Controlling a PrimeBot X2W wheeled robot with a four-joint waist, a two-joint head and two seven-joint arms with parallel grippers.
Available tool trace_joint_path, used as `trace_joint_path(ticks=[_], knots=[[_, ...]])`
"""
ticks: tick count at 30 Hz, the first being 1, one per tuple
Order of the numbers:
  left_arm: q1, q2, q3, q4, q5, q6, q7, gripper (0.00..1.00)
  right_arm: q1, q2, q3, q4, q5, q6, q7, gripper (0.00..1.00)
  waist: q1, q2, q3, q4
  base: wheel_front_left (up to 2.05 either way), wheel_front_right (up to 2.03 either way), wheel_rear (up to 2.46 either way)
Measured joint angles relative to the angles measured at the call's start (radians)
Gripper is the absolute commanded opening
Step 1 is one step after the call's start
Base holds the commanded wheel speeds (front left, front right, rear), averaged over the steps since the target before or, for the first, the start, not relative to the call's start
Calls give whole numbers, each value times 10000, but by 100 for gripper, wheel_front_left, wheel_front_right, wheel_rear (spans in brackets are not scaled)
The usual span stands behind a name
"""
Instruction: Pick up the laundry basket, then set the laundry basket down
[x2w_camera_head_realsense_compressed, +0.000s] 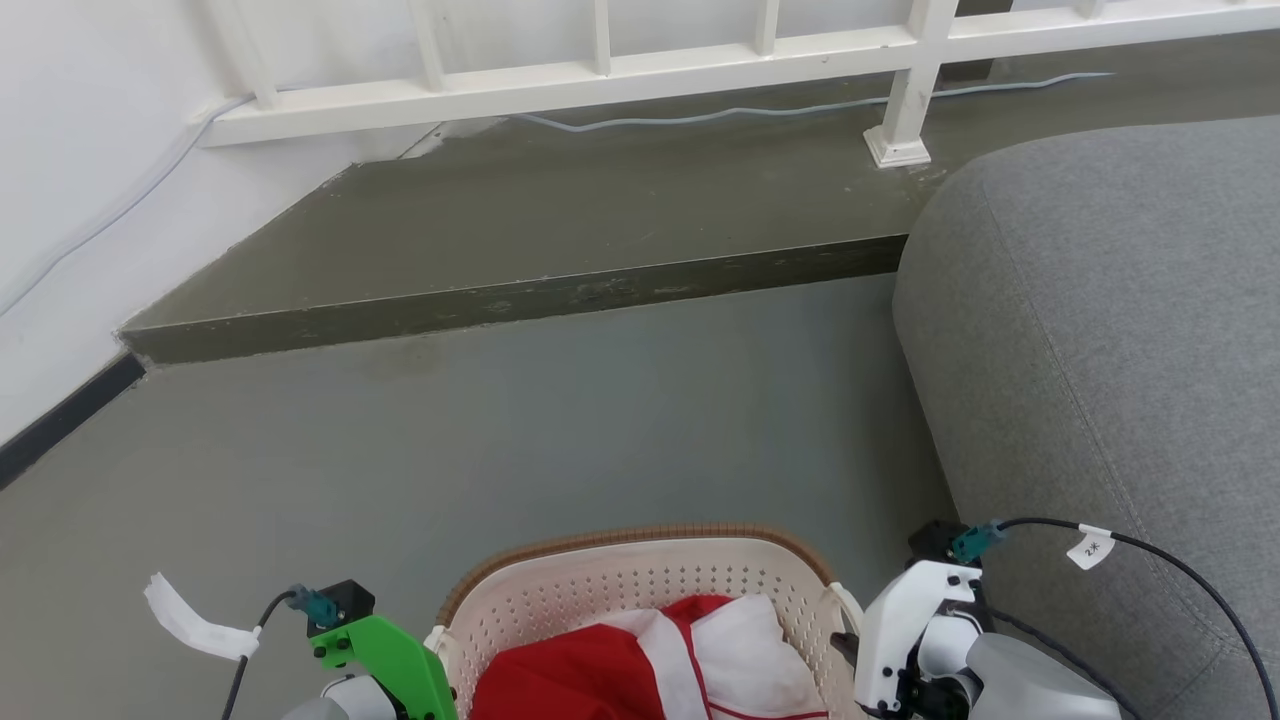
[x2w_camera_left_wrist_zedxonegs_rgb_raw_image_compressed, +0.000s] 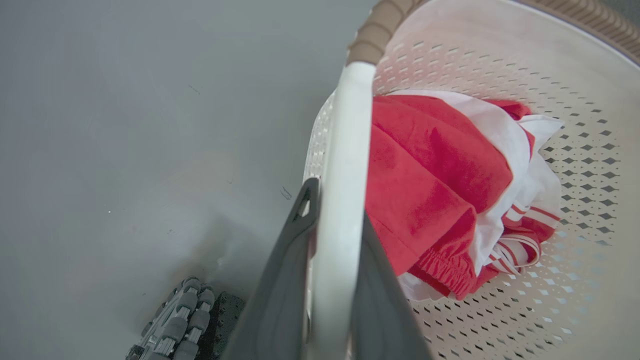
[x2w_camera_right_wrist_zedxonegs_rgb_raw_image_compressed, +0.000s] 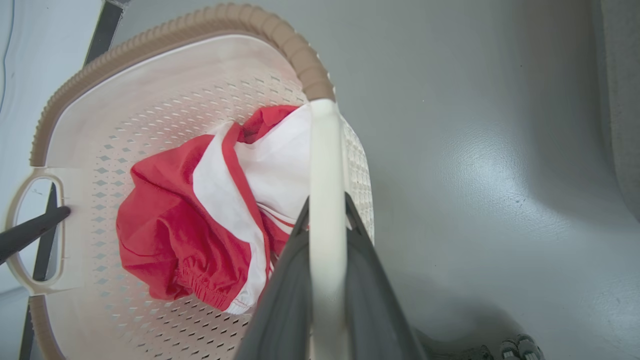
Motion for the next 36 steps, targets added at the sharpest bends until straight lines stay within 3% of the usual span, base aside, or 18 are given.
trace_joint_path(ticks=[18, 36], knots=[[-3, 2, 2, 2, -17, 6, -13, 0, -5, -6, 58, -13, 94, -4, 0, 0, 0, 0, 111, 17, 0, 0, 0], [-678, 111, 12, -345, -10, 82, -830, 0, -930, -69, 288, -424, -25, -274, -571, 0, 0, 0, 1342, -59, 0, 0, 0]])
